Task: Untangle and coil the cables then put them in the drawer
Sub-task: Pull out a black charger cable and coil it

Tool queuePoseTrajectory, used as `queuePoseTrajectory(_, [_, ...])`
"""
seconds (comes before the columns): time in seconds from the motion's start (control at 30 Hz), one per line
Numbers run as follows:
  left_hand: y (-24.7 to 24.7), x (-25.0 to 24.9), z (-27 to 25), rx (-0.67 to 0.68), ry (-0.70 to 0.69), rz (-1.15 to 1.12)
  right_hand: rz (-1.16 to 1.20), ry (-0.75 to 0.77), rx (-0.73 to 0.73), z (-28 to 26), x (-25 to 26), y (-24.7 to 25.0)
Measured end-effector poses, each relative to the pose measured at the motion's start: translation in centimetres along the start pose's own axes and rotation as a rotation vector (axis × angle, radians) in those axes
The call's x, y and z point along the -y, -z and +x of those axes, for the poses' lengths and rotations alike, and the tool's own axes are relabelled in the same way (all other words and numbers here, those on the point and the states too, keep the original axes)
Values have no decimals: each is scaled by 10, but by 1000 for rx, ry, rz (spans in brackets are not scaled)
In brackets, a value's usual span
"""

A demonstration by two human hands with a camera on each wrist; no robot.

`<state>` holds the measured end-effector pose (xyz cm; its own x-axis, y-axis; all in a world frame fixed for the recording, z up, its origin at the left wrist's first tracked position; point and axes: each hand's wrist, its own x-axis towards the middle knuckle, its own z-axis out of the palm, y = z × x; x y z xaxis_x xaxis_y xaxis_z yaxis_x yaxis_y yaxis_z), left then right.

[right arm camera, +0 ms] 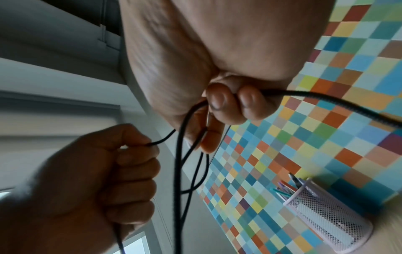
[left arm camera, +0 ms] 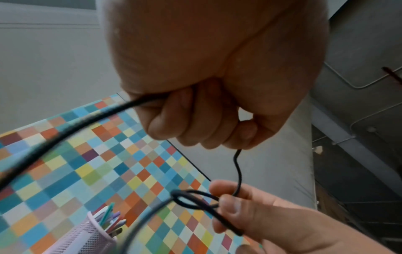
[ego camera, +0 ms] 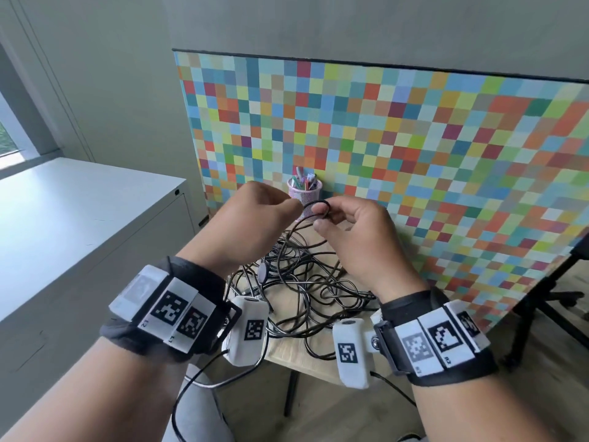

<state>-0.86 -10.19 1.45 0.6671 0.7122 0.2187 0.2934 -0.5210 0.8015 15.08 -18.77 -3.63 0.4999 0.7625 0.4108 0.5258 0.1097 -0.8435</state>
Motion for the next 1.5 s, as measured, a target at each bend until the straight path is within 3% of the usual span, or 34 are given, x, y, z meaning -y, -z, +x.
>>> queuePoseTrajectory(0.1, [-3,-6,-1,70,0,91,-70,58,3,-1,1,0])
queuePoseTrajectory(0.23, [0,-6,-5,81,15,119,-98,26,-53,-1,6,10])
queuePoseTrajectory(0.33, [1,0,-3,53,35,117,-45,-1,-1,-2,15,14])
queuePoseTrajectory(0.5, [-15,8,3,82,1,108,-59,86,57,-6,21,-1])
queuePoseTrajectory(0.6, [-16,19,4,99,-2,-66,26,61,55,-4,16,8])
queuePoseTrajectory(0.7, [-12,31,10,-43,53,-280,65,31,93,-4,12,19])
queuePoseTrajectory(0.77, [-12,34,13,-69,50,-288,70,53,125,-5,12,22])
queuePoseTrajectory(0.87, [-17,36,13,116,60,-282,178,57,189,-6,12,27])
queuePoseTrajectory(0.93, [-19,37,11,233,91,-432,222,59,218,-7,12,30])
queuePoseTrajectory(1.0, [-19,37,9,264,62,-568,236,61,219,-8,9,33])
queuePoseTrajectory(1.1, [-15,41,13,88,42,-750,249,40,132,-7,2,41])
queuePoseTrajectory(1.2, [-1,45,17,-52,81,-1142,349,-9,6,-7,-4,50])
queuePoseTrajectory(1.3, [6,46,14,11,25,-1335,337,-78,-50,-7,-11,52])
queuePoseTrajectory(1.43, [13,50,11,187,-139,-1367,269,-170,-143,-3,-26,53])
queuePoseTrajectory(1.5, [16,50,12,143,-140,-1390,252,-193,-160,-1,-31,53])
